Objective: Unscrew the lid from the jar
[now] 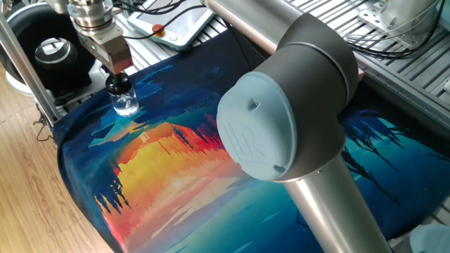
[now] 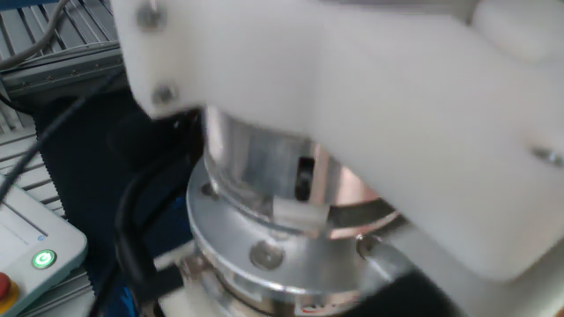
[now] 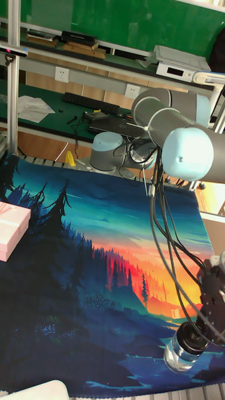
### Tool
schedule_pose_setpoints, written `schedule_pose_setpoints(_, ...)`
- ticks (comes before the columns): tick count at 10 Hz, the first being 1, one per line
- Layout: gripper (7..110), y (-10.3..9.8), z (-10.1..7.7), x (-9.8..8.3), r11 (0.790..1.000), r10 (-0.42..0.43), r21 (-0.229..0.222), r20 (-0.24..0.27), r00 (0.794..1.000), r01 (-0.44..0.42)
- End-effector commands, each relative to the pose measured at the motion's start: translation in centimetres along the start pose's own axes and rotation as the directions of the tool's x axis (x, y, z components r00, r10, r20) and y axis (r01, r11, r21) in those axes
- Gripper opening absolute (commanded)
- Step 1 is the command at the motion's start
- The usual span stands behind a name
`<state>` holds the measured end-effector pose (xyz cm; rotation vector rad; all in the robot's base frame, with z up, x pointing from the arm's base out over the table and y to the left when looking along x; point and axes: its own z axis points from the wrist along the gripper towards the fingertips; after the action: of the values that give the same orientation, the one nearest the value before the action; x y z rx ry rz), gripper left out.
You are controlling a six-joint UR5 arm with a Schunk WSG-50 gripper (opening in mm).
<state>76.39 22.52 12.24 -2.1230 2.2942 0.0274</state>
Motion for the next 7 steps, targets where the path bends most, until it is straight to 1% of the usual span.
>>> schedule_pose_setpoints(1, 44, 1.0, -1.5, 0.1, 0.968, 0.249, -0.012, -0.031, 0.968, -0.249)
schedule_pose_setpoints(2, 44, 0.5, -2.5, 0.5, 0.946, 0.323, 0.032, -0.062, 0.945, -0.321)
schedule_pose_setpoints(3, 44, 0.2, -3.1, 0.0, 0.911, 0.412, 0.053, -0.061, 0.909, -0.409)
schedule_pose_setpoints(4, 44, 0.5, -3.1, -1.3, 0.882, 0.471, 0.030, -0.040, 0.881, -0.471)
schedule_pose_setpoints(5, 44, 0.6, -3.2, -1.5, 0.857, 0.516, 0.033, -0.060, 0.855, -0.515)
schedule_pose_setpoints(6, 44, 1.4, -3.5, -2.5, 0.809, 0.587, 0.008, -0.062, 0.807, -0.588)
schedule_pose_setpoints(7, 44, 1.7, -3.6, -2.6, 0.783, 0.621, 0.006, -0.065, 0.781, -0.622)
